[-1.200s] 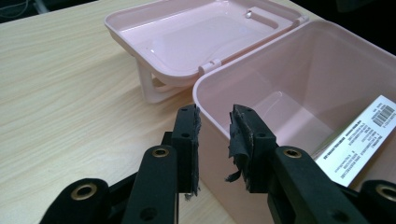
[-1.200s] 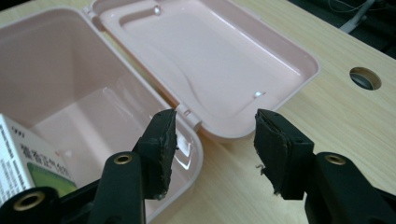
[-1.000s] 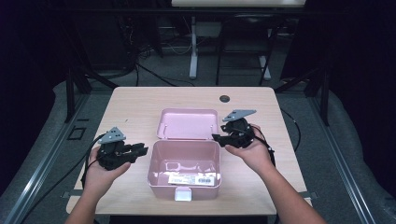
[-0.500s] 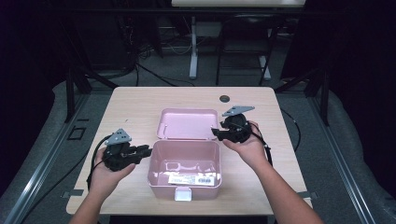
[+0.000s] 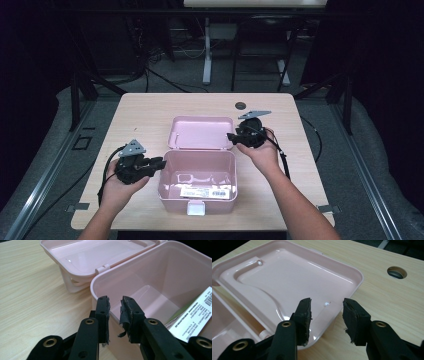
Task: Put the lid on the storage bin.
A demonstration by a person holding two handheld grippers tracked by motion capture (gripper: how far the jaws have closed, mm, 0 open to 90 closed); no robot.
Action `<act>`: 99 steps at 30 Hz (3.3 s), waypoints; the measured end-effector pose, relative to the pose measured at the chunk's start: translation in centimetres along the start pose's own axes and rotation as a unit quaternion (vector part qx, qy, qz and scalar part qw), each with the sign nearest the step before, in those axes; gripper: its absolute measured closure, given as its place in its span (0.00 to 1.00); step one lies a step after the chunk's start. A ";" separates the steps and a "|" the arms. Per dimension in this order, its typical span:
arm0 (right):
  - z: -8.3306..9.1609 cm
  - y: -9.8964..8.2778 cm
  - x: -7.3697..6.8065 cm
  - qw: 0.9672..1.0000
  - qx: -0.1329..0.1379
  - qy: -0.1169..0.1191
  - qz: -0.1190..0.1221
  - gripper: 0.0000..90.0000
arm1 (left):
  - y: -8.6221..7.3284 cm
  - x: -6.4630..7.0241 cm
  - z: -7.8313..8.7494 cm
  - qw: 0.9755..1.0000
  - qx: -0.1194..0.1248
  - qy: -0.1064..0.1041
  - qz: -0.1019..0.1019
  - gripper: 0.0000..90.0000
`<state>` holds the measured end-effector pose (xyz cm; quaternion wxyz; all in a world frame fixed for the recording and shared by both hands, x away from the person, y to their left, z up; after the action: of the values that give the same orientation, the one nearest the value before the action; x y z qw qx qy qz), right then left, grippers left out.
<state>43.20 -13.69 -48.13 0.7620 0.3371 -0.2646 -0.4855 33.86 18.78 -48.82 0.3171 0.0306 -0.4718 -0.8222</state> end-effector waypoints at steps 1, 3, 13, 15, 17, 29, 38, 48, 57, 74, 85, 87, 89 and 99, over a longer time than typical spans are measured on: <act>-0.2 0.0 0.1 1.000 0.000 0.001 -0.005 0.65 | 0.0 0.0 0.0 1.000 -0.004 -0.001 0.000 0.84; -0.5 0.1 0.3 1.000 0.000 -0.004 -0.012 0.65 | -0.1 0.0 0.0 1.000 -0.005 0.003 -0.003 0.85; -2.4 0.4 0.9 0.999 -0.008 -0.026 -0.045 0.66 | -0.2 -0.1 0.0 1.000 0.000 -0.003 -0.002 0.87; -2.9 0.3 1.1 0.998 -0.009 -0.033 -0.051 0.67 | -0.2 -0.1 0.0 1.000 -0.001 -0.002 -0.003 0.87; -3.3 0.2 1.3 0.998 -0.014 -0.036 -0.057 0.67 | -0.2 -0.1 0.0 1.000 0.000 -0.001 -0.003 0.87; -5.1 0.3 1.6 0.994 -0.028 -0.045 -0.092 0.68 | -0.2 -0.1 0.0 1.000 0.001 -0.003 -0.003 0.87; -6.3 0.8 1.0 0.993 -0.045 -0.064 -0.085 0.73 | -0.2 -0.1 0.0 1.000 0.002 -0.002 -0.004 0.87; -6.9 1.2 1.0 0.990 -0.058 -0.078 -0.103 0.80 | -0.2 -0.1 0.0 1.000 0.000 -0.001 -0.006 0.88; -6.8 1.3 1.0 0.986 -0.069 -0.078 -0.129 0.84 | -0.2 -0.1 0.0 1.000 0.000 -0.001 -0.006 0.88; -6.0 2.1 0.3 0.986 -0.058 -0.106 -0.114 0.88 | -0.2 0.0 0.1 1.000 -0.003 0.000 -0.006 0.88; -5.1 2.5 0.4 0.987 -0.043 -0.107 -0.113 0.89 | -0.2 0.0 0.0 1.000 -0.002 0.001 -0.007 0.88; -4.9 2.6 0.3 0.987 -0.040 -0.110 -0.109 0.89 | -0.1 0.0 0.0 1.000 0.000 0.003 -0.009 0.88; -4.7 2.7 0.2 0.987 -0.038 -0.116 -0.101 0.90 | -0.1 0.1 0.0 1.000 -0.001 0.002 -0.009 0.88; -3.4 3.3 0.2 0.988 -0.014 -0.117 -0.099 0.91 | -0.1 0.1 0.0 1.000 -0.003 0.003 -0.007 0.88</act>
<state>47.58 -12.01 -47.70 0.6787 0.2919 -0.3098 -0.5986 33.72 18.76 -48.91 0.3128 0.0357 -0.4676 -0.8260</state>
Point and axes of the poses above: each handheld gripper's, and its own axes: z roughly backward along the jaws, y roughly out of its top, x roughly to its right, the point moved 3 cm from there along -z, roughly forward along the jaws, and after that the axes turned 14 degrees about -y, right-handed, at the moved point
